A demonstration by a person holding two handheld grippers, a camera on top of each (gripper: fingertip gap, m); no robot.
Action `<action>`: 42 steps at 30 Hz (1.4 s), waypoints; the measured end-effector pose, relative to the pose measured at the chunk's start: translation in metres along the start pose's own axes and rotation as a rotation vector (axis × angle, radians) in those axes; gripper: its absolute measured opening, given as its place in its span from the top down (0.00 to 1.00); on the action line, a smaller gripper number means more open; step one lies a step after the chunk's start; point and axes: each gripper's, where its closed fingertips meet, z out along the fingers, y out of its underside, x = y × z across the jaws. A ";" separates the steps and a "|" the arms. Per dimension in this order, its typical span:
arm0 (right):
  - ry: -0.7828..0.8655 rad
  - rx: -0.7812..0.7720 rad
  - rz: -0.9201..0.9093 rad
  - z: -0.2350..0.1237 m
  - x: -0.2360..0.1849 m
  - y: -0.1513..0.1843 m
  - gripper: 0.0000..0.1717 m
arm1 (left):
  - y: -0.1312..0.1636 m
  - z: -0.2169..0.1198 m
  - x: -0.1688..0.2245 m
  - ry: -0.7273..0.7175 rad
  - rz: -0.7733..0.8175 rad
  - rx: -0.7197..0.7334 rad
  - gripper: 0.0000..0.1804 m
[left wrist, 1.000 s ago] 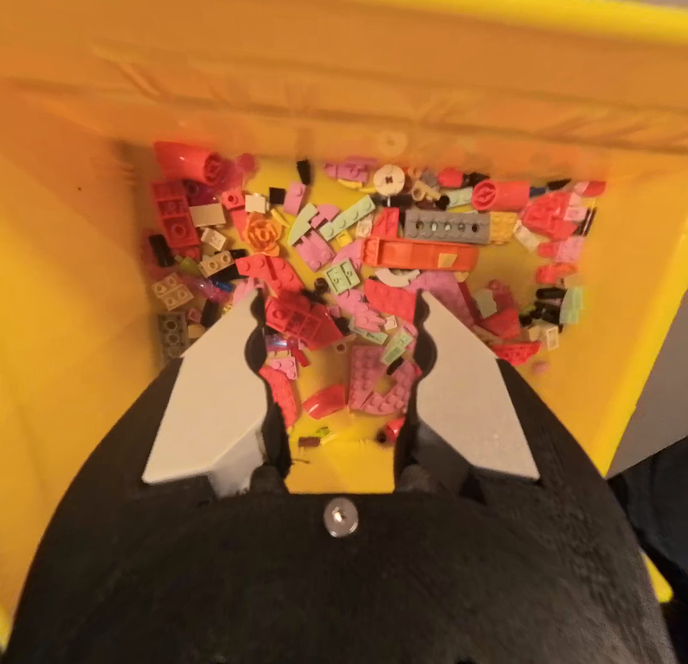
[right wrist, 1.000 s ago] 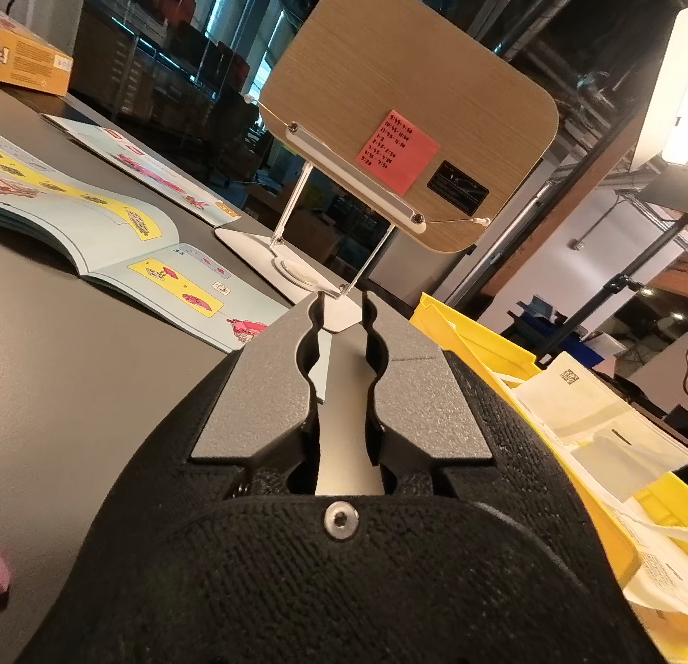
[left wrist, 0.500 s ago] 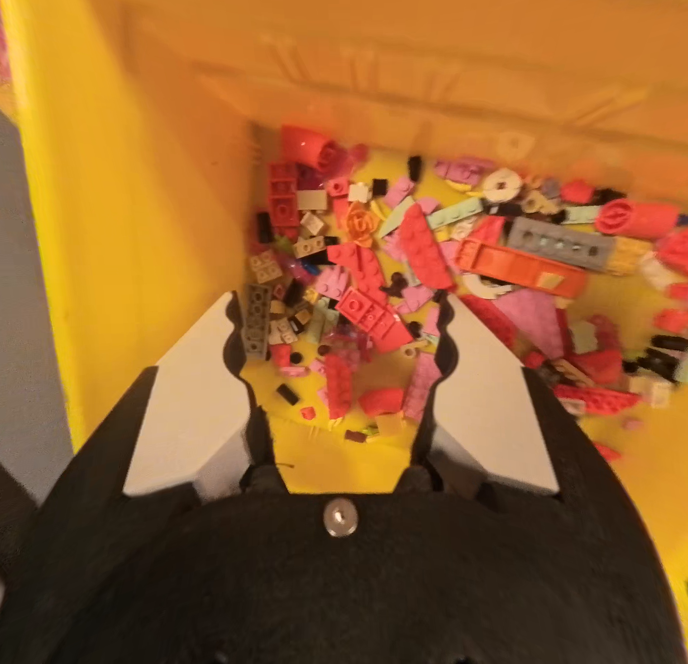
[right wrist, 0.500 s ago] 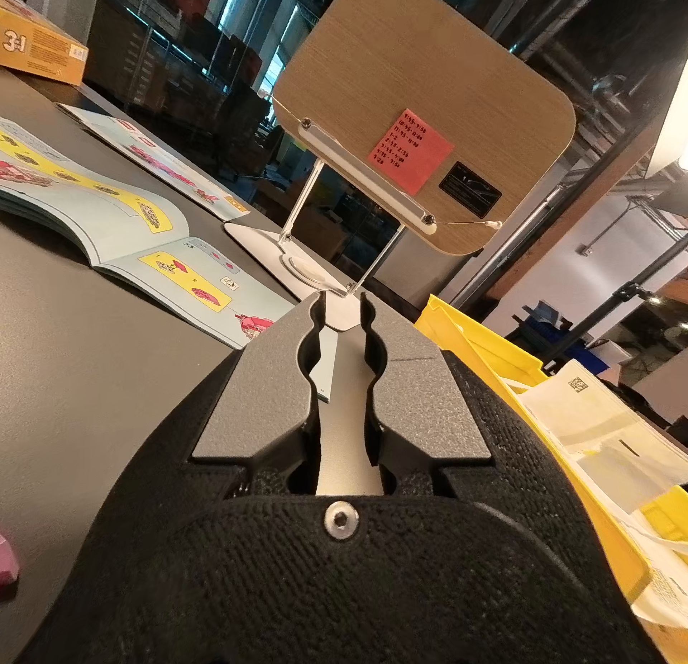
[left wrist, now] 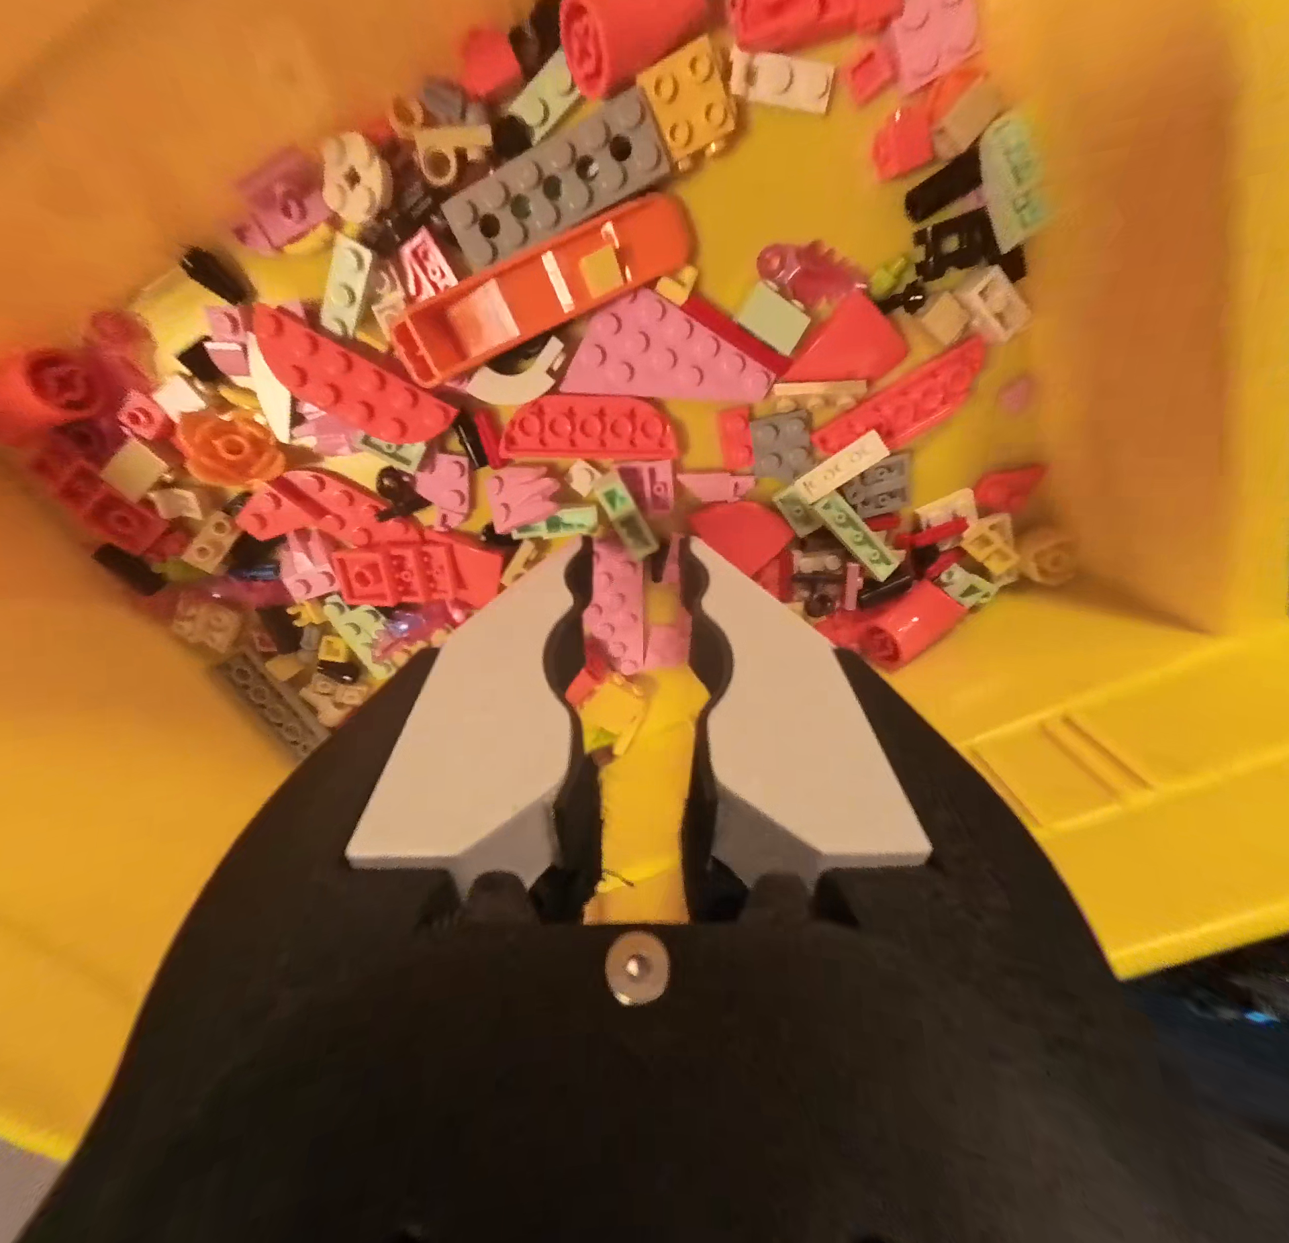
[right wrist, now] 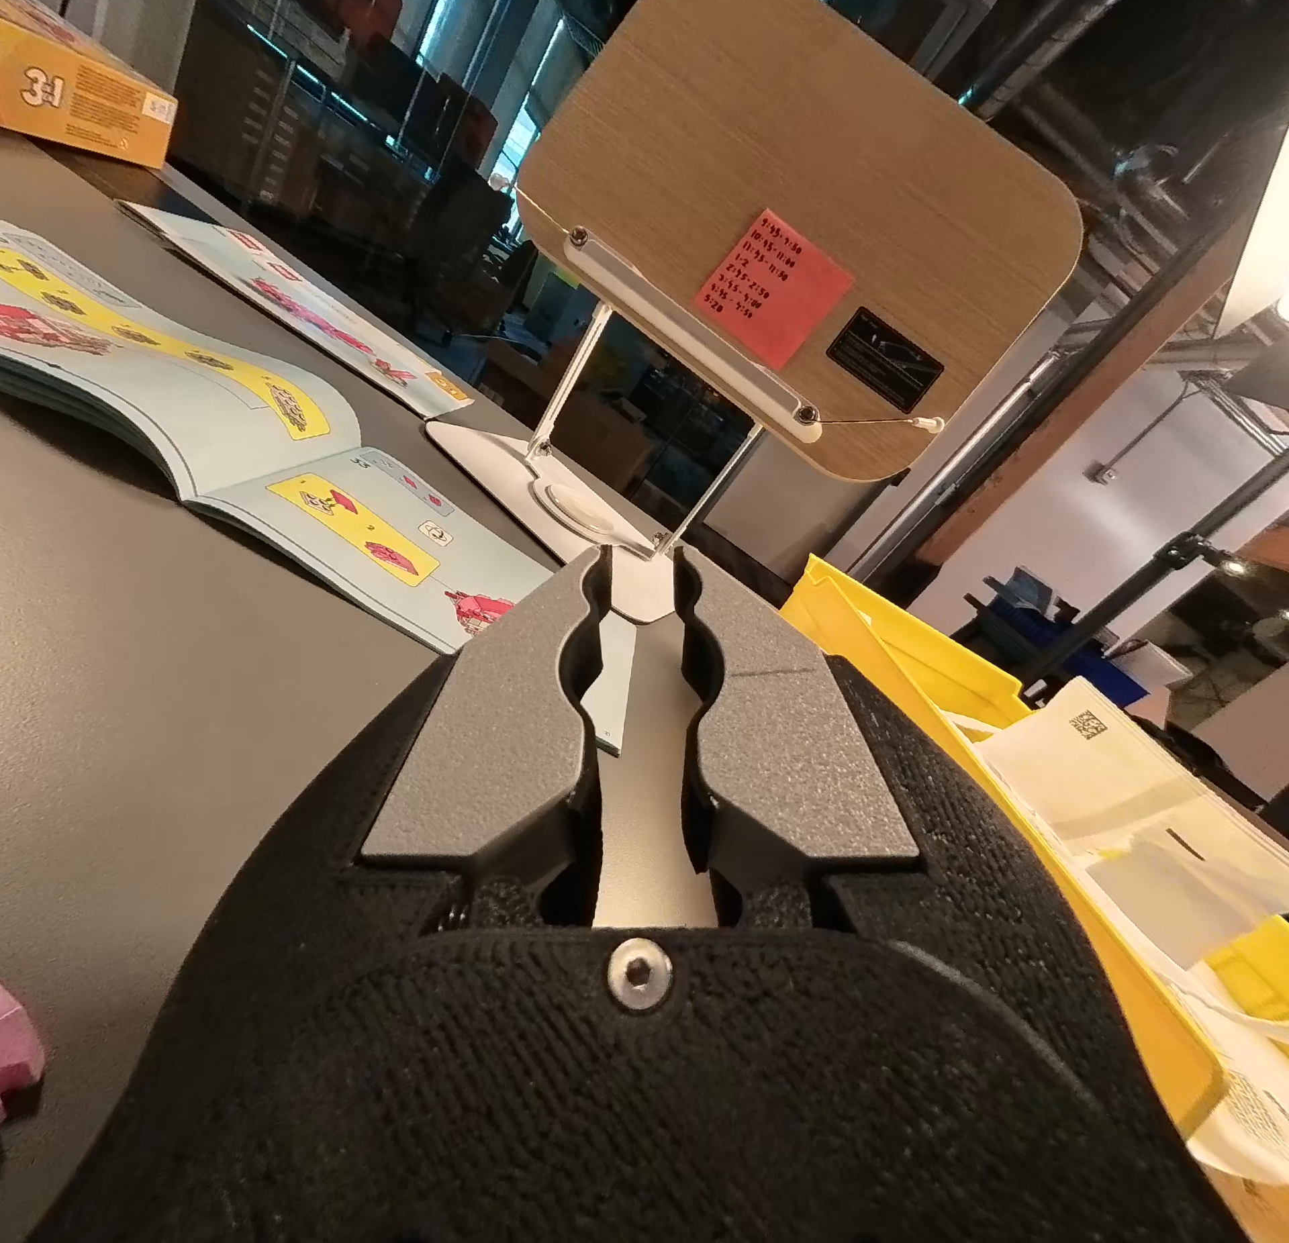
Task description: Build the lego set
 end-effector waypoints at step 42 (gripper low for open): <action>-0.012 0.014 0.016 -0.002 -0.002 -0.002 0.92 | -0.017 0.001 0.008 -0.050 0.141 -0.004 0.99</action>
